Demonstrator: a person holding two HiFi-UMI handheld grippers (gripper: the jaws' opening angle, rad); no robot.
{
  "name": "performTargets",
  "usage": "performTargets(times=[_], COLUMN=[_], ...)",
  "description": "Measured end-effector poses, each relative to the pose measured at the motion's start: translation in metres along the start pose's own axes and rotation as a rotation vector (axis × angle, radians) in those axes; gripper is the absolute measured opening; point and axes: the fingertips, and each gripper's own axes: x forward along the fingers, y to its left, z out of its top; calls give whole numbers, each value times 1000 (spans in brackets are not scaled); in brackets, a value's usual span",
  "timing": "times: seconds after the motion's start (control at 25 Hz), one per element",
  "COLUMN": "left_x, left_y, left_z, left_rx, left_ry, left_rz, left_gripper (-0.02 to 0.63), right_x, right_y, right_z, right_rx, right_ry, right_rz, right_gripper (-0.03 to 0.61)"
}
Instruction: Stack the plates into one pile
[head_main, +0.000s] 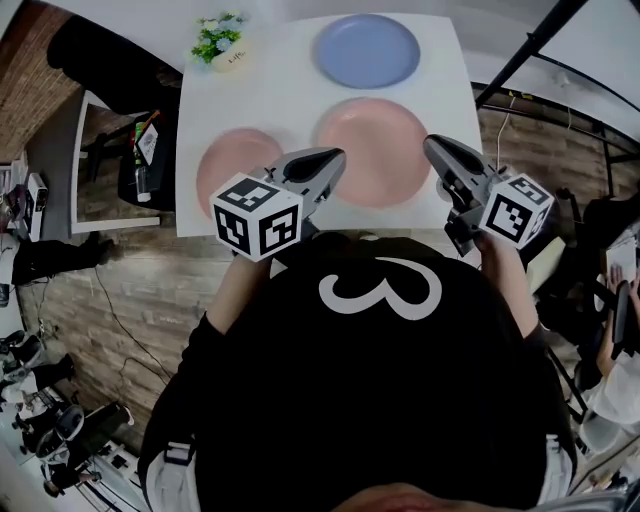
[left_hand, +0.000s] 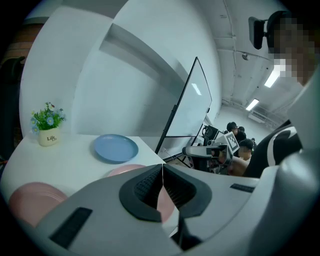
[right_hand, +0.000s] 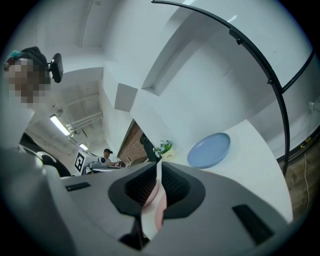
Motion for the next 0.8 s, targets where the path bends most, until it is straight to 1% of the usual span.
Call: performTargets(times=[0.24,0.44,0.6,0.8], left_x=[-5,3,15,28], left_y=[14,34,51,77], left_z=[8,15,19,17], left_rx=[1,-20,-32,-58], left_ry=[-6,-1,16,38], left_rz=[26,14,0,0], left_gripper=[17,17,17,16], right_x=[13,25,38,66], right_y=[-22,-37,-58,-97], right_z=[11,16,23,33], right_rx=[39,47,52,50], right_ry=[-21,-21,-4,11], right_rz=[-36,-91,-127,-161], right_gripper=[26,28,75,87])
